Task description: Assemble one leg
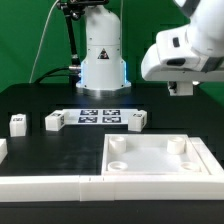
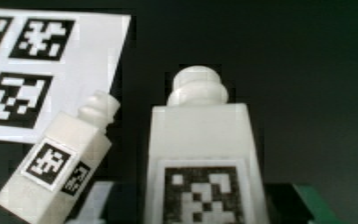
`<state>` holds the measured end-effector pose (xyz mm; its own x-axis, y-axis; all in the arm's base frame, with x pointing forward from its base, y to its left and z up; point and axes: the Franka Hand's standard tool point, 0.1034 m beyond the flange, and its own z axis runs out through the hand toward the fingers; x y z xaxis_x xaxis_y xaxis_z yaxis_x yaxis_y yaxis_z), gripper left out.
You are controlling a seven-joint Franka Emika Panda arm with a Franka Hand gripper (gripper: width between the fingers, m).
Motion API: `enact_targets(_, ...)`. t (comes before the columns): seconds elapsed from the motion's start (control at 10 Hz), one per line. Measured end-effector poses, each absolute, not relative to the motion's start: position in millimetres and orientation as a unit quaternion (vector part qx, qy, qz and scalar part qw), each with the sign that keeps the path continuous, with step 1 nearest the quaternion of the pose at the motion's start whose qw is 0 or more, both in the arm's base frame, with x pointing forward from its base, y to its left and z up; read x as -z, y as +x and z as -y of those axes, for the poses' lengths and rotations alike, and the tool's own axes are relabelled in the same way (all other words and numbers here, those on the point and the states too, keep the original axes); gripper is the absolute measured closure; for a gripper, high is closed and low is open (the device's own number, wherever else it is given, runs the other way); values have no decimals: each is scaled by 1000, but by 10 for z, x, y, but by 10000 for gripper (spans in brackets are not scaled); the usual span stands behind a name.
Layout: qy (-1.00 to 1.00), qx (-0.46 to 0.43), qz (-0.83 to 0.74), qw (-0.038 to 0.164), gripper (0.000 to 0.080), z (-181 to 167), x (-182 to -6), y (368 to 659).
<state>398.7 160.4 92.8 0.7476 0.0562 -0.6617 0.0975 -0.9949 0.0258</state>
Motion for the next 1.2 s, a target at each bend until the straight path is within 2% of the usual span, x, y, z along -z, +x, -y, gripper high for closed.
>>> enact_targets(0.1, 950, 308, -53, 18, 509, -1579, -942, 4107)
enact_targets(0.4, 985, 162, -59, -7, 509, -1507, -1231, 4568)
enact_targets(0.5, 990, 130, -62, -8, 509, -1507, -1284, 4591)
enact_targets(0.7, 996, 56, -62, -12, 509, -1560, -1286, 4567)
enact_targets(0.9, 997, -40, -66, -30, 509, -1575, -1264, 4644)
enact_targets(1.1, 991, -102, -71, -40, 509, -1551, -1234, 4833)
enact_targets(1.2, 990, -107, -86, -38, 509, -1506, -1206, 4924)
